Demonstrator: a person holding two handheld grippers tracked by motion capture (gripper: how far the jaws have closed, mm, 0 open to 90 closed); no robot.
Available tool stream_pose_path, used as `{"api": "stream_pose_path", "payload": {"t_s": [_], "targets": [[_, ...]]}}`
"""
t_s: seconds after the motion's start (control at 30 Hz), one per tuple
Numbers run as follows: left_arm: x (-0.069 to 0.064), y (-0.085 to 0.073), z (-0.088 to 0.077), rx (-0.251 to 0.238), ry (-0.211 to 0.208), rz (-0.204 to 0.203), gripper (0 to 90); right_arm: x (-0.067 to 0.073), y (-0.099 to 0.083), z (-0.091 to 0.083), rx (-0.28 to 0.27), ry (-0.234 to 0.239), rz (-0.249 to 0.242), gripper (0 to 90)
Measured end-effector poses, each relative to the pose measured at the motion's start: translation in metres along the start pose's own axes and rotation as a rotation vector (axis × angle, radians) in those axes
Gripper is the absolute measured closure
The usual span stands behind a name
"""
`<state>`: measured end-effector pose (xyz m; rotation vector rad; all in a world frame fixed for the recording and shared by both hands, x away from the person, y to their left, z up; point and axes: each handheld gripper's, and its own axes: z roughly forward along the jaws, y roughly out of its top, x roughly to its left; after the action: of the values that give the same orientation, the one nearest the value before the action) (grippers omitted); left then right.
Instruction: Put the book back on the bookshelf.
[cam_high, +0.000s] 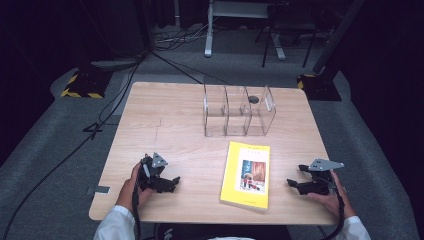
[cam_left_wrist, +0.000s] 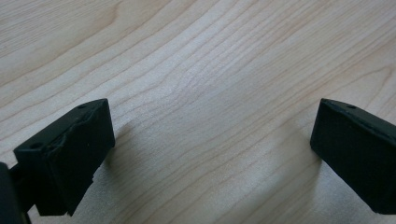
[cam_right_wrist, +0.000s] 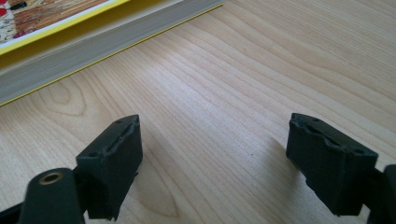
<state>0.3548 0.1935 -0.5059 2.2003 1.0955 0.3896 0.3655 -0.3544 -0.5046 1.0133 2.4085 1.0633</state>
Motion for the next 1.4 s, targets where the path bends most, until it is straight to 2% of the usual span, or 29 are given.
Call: {"api": "stream_pose_path", "payload": {"t_s": [0.17,0.3,0.33,0.4,0.5,0.57,0.67,0.73,0.83,0.97,1.0,1.07,1.13,1.2,1.37,1.4], "targets": [[-0.011,-0.004,-0.003,-0.002,-0.058,0.07,0.3,0.001,0.003,0.0,0.027,0.005,-0.005,18.7],[-0.017,-0.007,-0.006,0.002,-0.065,0.086,0.3,0.002,0.007,0.002,0.045,0.026,-0.029,17.3],[-0.018,-0.008,-0.007,0.005,-0.082,0.096,0.3,0.004,0.011,0.005,0.061,0.042,-0.045,16.9],[-0.021,-0.009,-0.007,0.004,-0.092,0.106,0.3,0.005,0.014,0.006,0.072,0.051,-0.053,16.9],[-0.023,-0.008,-0.007,0.004,-0.103,0.115,0.2,0.009,0.022,0.012,0.096,0.073,-0.098,16.9],[-0.026,-0.008,-0.006,0.002,-0.122,0.139,0.2,0.013,0.029,0.015,0.127,0.099,-0.126,16.9],[-0.027,-0.007,-0.005,0.003,-0.124,0.151,0.2,0.017,0.039,0.021,0.172,0.122,-0.169,17.1],[-0.028,-0.007,-0.005,0.002,-0.132,0.145,0.2,0.021,0.045,0.025,0.204,0.143,-0.19,17.3],[-0.03,-0.007,-0.005,0.002,-0.134,0.146,0.2,0.029,0.053,0.03,0.243,0.189,-0.228,17.3],[-0.032,-0.006,-0.004,0.003,-0.141,0.16,0.2,0.04,0.064,0.037,0.309,0.218,-0.271,15.8],[-0.032,-0.006,-0.004,0.003,-0.141,0.16,0.2,0.04,0.064,0.037,0.309,0.218,-0.271,15.8],[-0.035,-0.005,-0.003,0.004,-0.146,0.162,0.2,0.048,0.07,0.041,0.351,0.241,-0.309,15.1],[-0.036,-0.004,-0.003,0.005,-0.147,0.168,0.2,0.052,0.072,0.043,0.354,0.254,-0.333,14.6],[-0.038,-0.003,-0.002,0.004,-0.148,0.169,0.2,0.055,0.07,0.042,0.345,0.257,-0.328,14.2],[-0.045,0.0,0.002,0.003,-0.163,0.183,0.2,0.067,0.064,0.036,0.345,0.302,-0.391,14.2],[-0.047,0.001,0.002,0.004,-0.162,0.185,0.2,0.067,0.064,0.036,0.345,0.302,-0.391,14.2]]}}
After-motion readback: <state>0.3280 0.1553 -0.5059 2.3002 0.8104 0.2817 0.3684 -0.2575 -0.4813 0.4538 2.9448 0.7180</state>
